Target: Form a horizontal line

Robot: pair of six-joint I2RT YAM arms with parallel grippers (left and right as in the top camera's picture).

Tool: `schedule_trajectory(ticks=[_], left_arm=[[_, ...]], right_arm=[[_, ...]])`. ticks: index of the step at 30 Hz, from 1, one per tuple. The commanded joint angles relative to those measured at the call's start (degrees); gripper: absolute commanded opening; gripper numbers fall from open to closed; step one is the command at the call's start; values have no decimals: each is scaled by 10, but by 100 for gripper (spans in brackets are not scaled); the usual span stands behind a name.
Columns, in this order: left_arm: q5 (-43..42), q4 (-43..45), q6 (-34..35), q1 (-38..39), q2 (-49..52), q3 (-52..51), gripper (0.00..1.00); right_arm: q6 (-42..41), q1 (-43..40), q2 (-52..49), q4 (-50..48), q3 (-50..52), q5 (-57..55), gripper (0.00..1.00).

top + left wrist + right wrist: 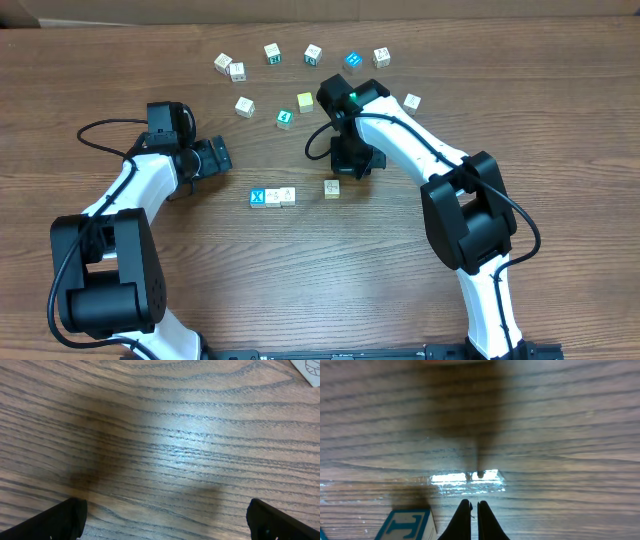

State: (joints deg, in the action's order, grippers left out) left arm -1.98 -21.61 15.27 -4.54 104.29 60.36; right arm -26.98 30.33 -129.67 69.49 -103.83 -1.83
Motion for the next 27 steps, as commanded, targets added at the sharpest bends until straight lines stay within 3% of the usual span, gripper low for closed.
schedule_trajectory(ticks=[1, 27], left_arm=[[-4, 0, 6, 0, 7, -2, 99], [-4, 0, 6, 0, 7, -2, 100]], right_arm=[[-2, -1, -3, -10, 23, 22, 4], [-2, 39, -3, -37, 34, 75, 7]])
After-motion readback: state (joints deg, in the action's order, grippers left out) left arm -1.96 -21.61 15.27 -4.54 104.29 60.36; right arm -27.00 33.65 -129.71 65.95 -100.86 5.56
